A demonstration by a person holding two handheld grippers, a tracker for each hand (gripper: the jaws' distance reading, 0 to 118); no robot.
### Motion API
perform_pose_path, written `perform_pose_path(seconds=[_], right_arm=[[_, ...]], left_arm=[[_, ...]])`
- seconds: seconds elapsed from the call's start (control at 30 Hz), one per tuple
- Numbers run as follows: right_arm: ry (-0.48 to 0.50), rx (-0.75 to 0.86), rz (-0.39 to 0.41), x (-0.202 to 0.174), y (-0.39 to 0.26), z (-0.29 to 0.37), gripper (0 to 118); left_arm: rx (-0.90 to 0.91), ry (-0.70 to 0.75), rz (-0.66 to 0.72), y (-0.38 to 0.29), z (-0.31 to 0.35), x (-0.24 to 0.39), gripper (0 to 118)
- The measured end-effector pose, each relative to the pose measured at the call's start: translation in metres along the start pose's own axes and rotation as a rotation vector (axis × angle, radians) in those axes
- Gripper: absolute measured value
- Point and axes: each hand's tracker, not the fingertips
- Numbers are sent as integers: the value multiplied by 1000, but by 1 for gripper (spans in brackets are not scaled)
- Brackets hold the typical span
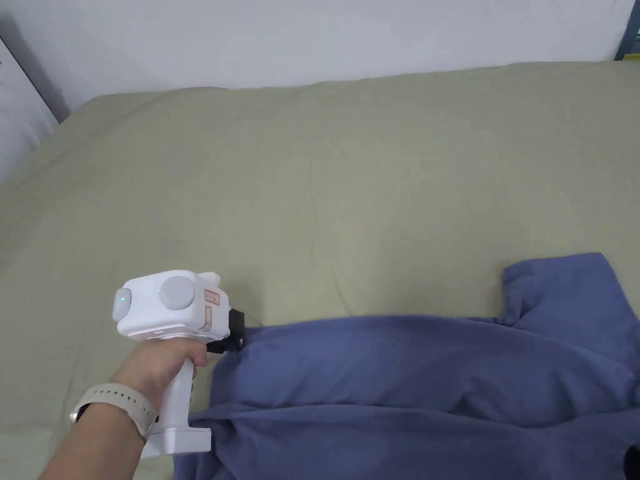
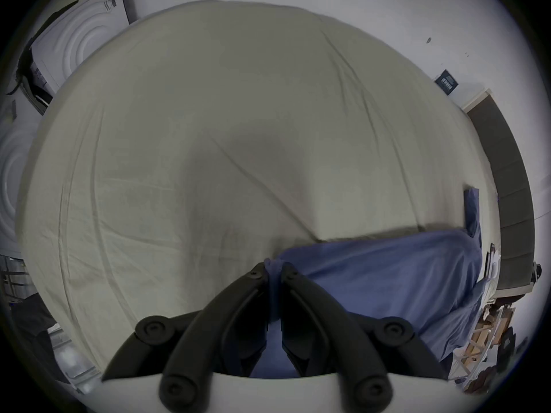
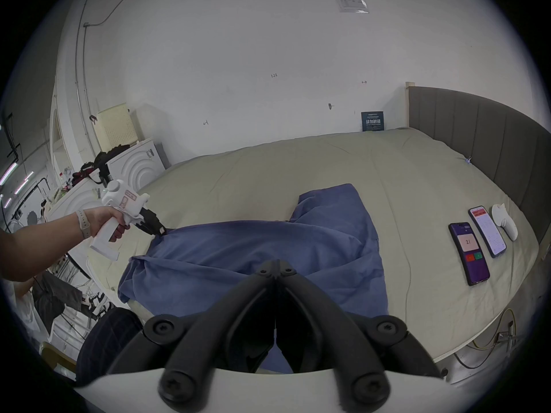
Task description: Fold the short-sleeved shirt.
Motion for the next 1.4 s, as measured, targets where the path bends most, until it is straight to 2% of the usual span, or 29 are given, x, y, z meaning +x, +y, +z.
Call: perform_pose_path(seconds=[0.17,0.23,0.3,0.43,0.5,0.6,0.67,0.7,0.73,0.77,0.8,0.83,0.9,0.97,1.0,1.07,1.1,1.17,1.2,1.23,1.27,1.3,1.33,1.4], right_arm=[[-11,-65,56,20,22,-18,0],[-55,-98,91,35,37,-40,0],[-70,-152,52,60,55,-70,0],[-177,-294,-8,119,89,-140,0],[-197,-371,-82,141,107,-174,0],[-190,-467,-130,163,116,-220,1],[-224,-507,-135,169,114,-244,5],[-235,-513,-121,169,112,-254,13],[-233,-523,-109,169,111,-262,41],[-226,-552,-68,165,109,-269,75],[-222,-555,-26,161,106,-273,100],[-225,-536,14,156,104,-277,107],[-262,-531,65,148,102,-285,107],[-257,-568,51,153,94,-296,106],[-253,-595,54,151,91,-299,103],[-266,-610,129,146,81,-299,90],[-250,-578,118,145,78,-296,86],[-239,-564,76,146,81,-292,69],[-230,-556,72,143,82,-288,54],[-236,-536,104,140,83,-285,17],[-222,-516,150,136,83,-282,2],[-229,-511,207,130,84,-280,2],[-245,-497,229,126,83,-277,2],[-166,-506,190,124,84,-274,2]], left_arm=[[96,-75,25,-14,22,-12,8],[123,-76,11,-24,34,-8,8],[148,-107,9,-31,40,-9,8],[173,-135,-15,-40,48,-7,8],[171,-149,-26,-39,48,-7,8],[177,-167,-21,-40,47,-9,8],[176,-188,-13,-37,45,-11,8],[177,-189,-15,-37,45,-11,8],[181,-185,-18,-37,45,-11,8],[181,-186,-23,-35,43,-12,8],[180,-189,-24,-35,43,-12,8],[179,-192,-23,-34,43,-12,8],[173,-191,-25,-30,40,-14,8],[171,-179,-24,-28,38,-15,8],[168,-179,-23,-28,37,-15,8],[166,-179,-20,-28,35,-15,8],[163,-178,-22,-29,34,-15,8],[160,-170,-28,-30,33,-13,8],[159,-170,-32,-30,33,-12,8],[157,-173,-32,-31,33,-11,8],[157,-176,-32,-31,33,-10,8],[156,-179,-35,-32,33,-9,8],[155,-179,-36,-33,33,-7,8],[159,-184,-48,-35,32,-2,8]])
